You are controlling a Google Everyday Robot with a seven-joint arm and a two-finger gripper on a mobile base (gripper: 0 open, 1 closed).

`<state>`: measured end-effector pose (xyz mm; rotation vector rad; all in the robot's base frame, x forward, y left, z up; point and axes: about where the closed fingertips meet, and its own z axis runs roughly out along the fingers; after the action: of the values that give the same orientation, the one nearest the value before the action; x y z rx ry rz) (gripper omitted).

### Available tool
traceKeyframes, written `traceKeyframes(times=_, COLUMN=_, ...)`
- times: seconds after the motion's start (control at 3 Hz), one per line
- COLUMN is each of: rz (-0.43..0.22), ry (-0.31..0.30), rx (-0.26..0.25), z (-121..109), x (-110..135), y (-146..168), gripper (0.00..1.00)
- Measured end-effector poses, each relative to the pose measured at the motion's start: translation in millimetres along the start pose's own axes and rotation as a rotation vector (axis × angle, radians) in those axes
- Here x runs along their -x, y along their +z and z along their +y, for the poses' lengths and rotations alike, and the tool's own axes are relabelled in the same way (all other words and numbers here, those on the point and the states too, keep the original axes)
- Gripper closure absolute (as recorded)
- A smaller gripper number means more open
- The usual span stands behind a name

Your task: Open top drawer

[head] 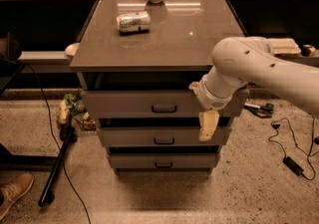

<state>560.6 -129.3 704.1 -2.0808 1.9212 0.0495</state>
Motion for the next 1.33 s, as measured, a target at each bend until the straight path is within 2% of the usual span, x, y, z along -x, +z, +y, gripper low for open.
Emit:
traceKeyframes(times=0.67, rz=0.002, ry=-0.074, rx=-0.009, z=-47, x=-3, y=36, gripper=0.0)
traceKeyframes(times=1.0, rz=0.019, ry=-0.073, rx=0.02, z=-62, x=-6, y=52, gripper=0.0)
traceKeyframes(times=1.33, rz=0.025, ry=-0.06, rx=0.067, z=-65, x=-7, y=69, gripper=0.0)
